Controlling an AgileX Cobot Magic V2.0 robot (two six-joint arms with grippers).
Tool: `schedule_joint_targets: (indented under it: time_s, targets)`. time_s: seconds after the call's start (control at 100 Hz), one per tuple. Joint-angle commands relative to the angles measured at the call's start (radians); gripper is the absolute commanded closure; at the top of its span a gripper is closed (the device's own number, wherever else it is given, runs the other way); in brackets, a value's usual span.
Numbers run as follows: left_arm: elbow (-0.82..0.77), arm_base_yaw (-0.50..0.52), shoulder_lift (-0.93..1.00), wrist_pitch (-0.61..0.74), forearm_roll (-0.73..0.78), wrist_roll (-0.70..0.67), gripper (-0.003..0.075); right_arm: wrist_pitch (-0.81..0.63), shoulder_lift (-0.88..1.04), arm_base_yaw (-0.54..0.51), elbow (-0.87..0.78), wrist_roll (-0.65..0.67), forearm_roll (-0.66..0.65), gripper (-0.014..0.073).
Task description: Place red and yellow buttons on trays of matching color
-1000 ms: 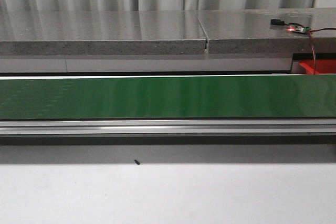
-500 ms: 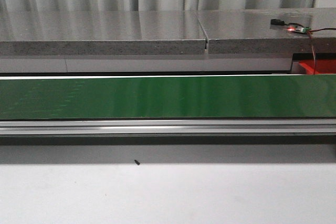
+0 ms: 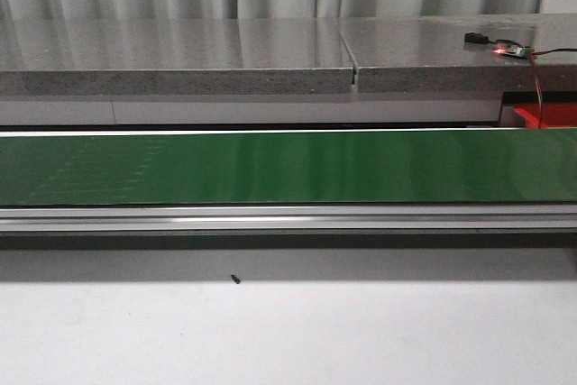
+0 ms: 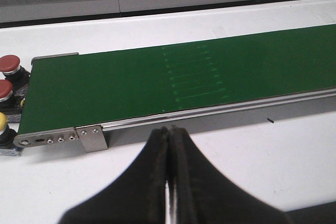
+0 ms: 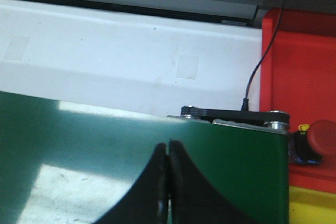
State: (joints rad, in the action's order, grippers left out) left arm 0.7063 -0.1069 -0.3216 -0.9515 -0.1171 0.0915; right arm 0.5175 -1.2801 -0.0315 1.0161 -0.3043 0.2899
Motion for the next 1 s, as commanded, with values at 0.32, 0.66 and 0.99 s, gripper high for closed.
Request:
schedule_joint_targets:
  time_s: [0.32, 0.66, 0.99]
  targets:
    - [0.026, -0.009, -0.011, 0.068, -0.010, 0.002, 0.0739, -0.022, 0.235, 0.011, -0.191, 0.010, 0.001, 0.0659]
    - [0.026, -0.009, -0.011, 0.083, -0.012, 0.002, 0.0739, -0.018, 0.473, 0.011, -0.376, 0.010, 0.007, 0.0659]
    - [0.026, -0.009, -0.011, 0.115, -0.012, 0.002, 0.0739, 0.040, 0.674, 0.011, -0.439, 0.010, 0.020, 0.0659]
